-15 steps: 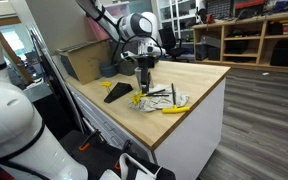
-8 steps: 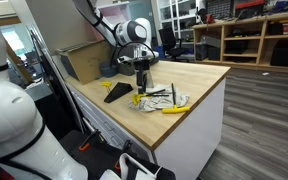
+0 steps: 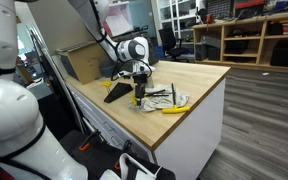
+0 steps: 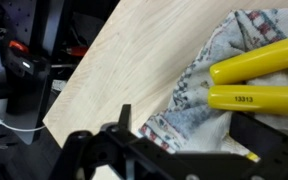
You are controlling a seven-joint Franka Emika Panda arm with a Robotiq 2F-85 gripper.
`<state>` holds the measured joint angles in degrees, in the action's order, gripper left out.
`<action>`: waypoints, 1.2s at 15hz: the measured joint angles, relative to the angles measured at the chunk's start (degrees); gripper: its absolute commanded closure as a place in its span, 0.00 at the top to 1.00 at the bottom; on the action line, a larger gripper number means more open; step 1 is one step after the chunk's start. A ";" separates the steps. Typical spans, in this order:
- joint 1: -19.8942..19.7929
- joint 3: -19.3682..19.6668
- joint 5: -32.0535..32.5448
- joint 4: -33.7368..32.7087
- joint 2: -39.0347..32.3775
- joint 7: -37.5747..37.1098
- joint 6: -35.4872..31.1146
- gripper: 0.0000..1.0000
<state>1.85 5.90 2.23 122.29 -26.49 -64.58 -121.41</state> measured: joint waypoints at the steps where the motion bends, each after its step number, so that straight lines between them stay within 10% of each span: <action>1: 0.04 0.22 0.00 -0.12 -0.90 -0.04 -0.62 1.00; 18: -1.51 2.17 0.12 18.44 11.04 7.39 -0.59 1.00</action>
<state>0.34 8.08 2.35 140.74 -15.45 -57.19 -122.00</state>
